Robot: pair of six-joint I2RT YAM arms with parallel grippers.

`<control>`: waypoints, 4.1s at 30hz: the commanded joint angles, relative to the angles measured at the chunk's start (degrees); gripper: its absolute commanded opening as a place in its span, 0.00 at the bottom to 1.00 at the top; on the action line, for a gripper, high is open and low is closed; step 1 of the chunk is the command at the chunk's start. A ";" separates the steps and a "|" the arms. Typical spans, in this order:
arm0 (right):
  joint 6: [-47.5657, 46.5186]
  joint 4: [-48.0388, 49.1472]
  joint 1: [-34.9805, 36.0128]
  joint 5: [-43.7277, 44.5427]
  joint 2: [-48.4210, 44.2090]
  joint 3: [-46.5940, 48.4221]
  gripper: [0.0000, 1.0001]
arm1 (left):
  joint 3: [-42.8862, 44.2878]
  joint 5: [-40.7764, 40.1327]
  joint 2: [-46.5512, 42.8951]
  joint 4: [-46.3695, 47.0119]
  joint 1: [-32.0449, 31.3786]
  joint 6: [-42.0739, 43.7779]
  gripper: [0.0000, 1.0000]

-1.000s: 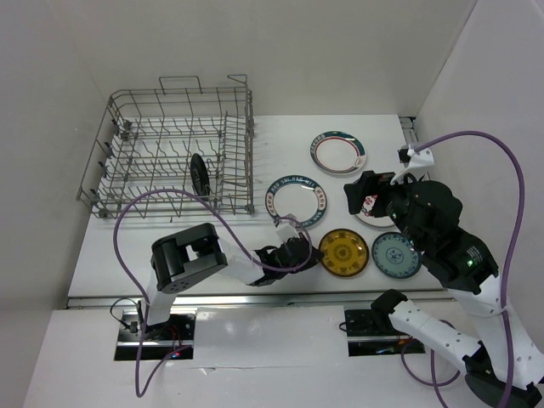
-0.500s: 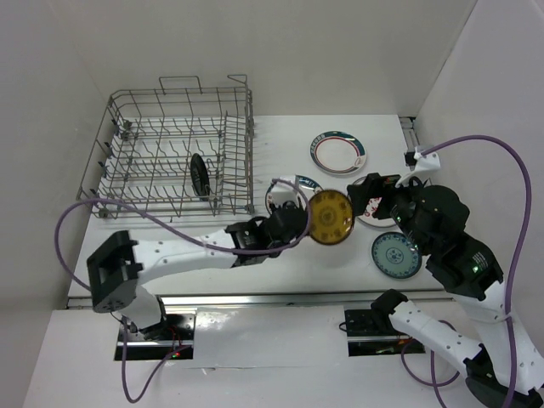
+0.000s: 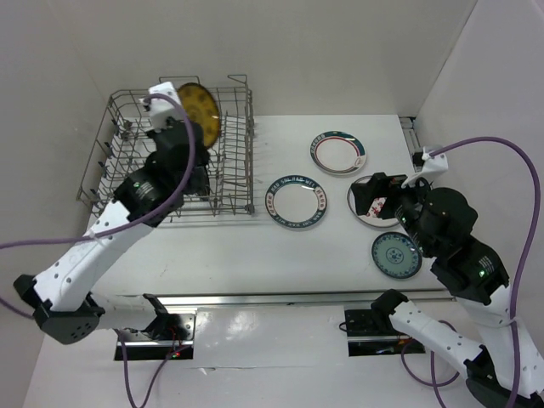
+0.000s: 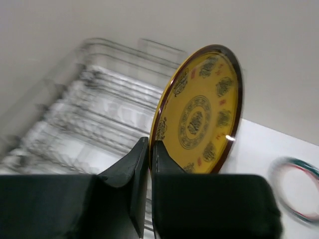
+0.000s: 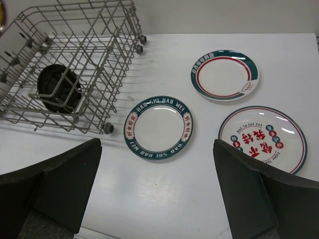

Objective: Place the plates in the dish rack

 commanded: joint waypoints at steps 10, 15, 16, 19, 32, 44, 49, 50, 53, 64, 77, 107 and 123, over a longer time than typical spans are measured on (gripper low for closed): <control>-0.38 0.38 -0.08 -2.00 3.19 4.54 1.00 | -19.62 12.24 -8.10 20.84 26.65 27.16 0.00; -0.38 1.43 -0.08 -2.00 3.19 3.40 1.00 | -24.89 16.05 -7.58 23.04 29.56 27.15 0.00; -0.38 1.44 -0.08 -2.00 3.19 2.87 1.00 | -24.90 16.05 -6.36 23.04 29.56 27.15 0.00; -0.38 1.44 -0.08 -2.00 2.66 2.87 1.00 | -24.90 17.97 -5.03 19.00 29.56 22.94 0.00; -0.91 1.97 -0.08 -2.00 1.60 2.34 1.00 | -29.65 19.12 -3.27 22.24 29.04 23.11 0.00; -0.91 1.97 1.07 -2.01 1.60 2.34 1.00 | -30.96 16.58 1.92 22.95 28.33 23.37 0.00; -0.91 1.97 1.59 -1.48 1.08 1.81 1.00 | -30.35 15.87 3.41 21.11 27.81 22.24 0.00; -0.91 1.97 1.59 -1.48 1.08 1.81 1.00 | -30.35 15.87 3.41 21.10 27.81 22.23 0.00; -0.91 1.97 2.12 -0.95 1.08 1.81 1.00 | -29.82 15.87 4.55 20.23 27.81 22.23 0.00; -0.91 1.97 2.12 -0.95 0.55 1.81 1.00 | -27.36 14.82 7.81 15.57 26.75 17.93 0.31; -0.91 1.44 2.12 -0.42 0.55 1.81 1.00 | -21.48 16.81 -11.59 4.87 21.49 8.64 1.00; 0.76 1.89 2.12 6.52 -1.03 8.40 1.00 | -58.22 48.13 11.04 74.44 -21.49 -39.29 1.00; -0.29 -3.83 2.12 4.94 0.46 17.63 1.00 | -36.16 59.36 43.21 79.10 -19.22 -40.43 1.00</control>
